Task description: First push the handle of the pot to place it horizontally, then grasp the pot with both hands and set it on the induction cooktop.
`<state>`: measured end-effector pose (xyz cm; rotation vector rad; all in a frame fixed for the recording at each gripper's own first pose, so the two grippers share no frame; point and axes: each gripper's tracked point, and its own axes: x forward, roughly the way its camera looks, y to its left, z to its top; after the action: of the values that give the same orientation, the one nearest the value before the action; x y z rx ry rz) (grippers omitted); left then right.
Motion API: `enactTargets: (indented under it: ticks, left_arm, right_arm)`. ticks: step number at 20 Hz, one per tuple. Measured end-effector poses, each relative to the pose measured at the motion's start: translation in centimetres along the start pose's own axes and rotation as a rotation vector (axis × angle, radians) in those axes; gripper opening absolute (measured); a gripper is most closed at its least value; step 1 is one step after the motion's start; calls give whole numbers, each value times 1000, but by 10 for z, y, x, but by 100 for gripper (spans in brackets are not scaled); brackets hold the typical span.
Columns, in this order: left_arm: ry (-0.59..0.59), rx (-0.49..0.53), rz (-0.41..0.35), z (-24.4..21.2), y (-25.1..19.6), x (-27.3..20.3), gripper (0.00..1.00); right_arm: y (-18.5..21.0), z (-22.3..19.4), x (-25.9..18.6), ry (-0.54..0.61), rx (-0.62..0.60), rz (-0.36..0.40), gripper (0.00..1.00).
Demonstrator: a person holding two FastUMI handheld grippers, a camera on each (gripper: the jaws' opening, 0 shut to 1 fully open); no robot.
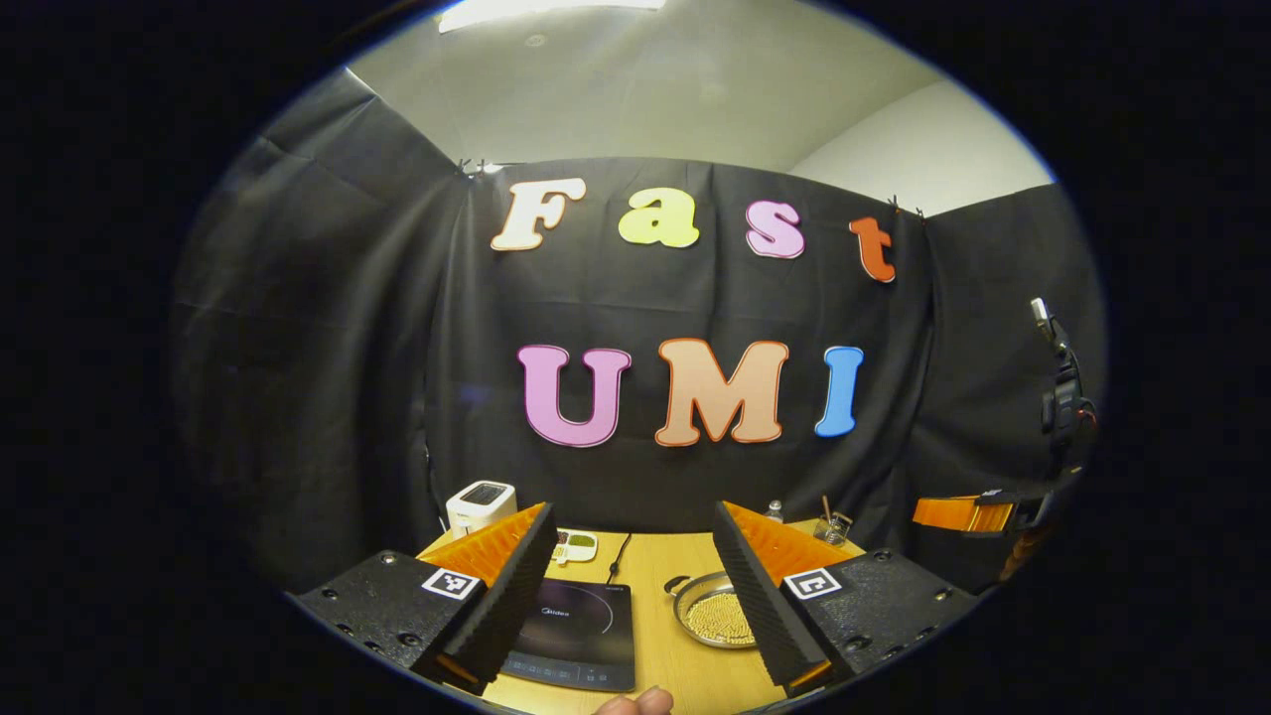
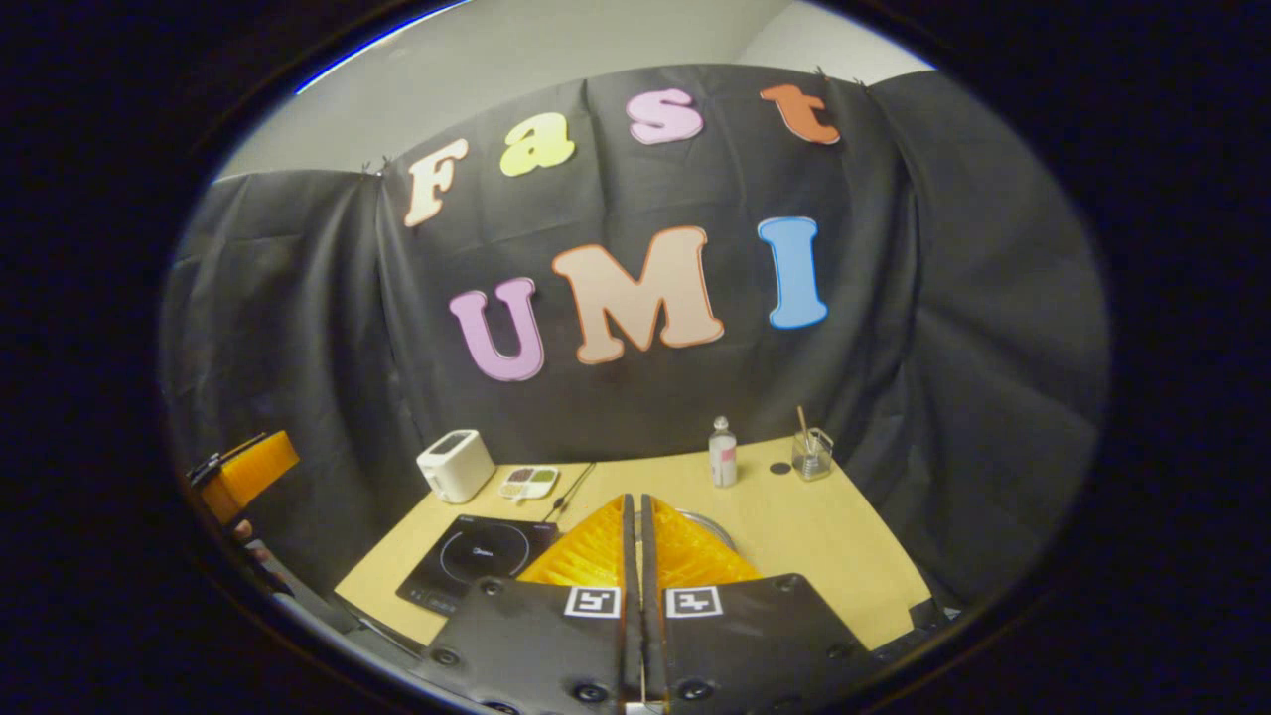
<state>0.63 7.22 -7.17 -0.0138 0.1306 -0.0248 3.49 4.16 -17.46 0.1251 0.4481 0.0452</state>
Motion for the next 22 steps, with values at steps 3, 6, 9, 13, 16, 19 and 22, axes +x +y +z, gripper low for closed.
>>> enactTargets:
  ticks: [3, 6, 9, 13, 16, 19, 22]
  left_arm:
    - [19, 4, 20, -4, 1, 13, 92]
    - [39, 30, 51, -11, -2, 30, 96]
    - [81, 47, 62, -23, -11, 49, 96]
    - [119, 71, 87, -31, -23, 73, 96]
    - [165, 83, 102, -39, -34, 83, 93]
    - [195, 94, 128, -44, -43, 90, 96]
    - [226, 108, 140, -54, -47, 95, 96]
  right_arm:
    - [-9, -33, 23, 90, -1, 9, 3]
    - [-18, -68, 42, 172, -11, 33, 3]
    - [-25, -97, 63, 222, -67, 69, 3]
    - [-40, -144, 86, 318, -134, 122, 0]
    - [-53, -179, 97, 383, -182, 155, 3]
    - [-57, -218, 111, 461, -184, 206, 0]
    - [-69, -251, 118, 540, -203, 216, 3]
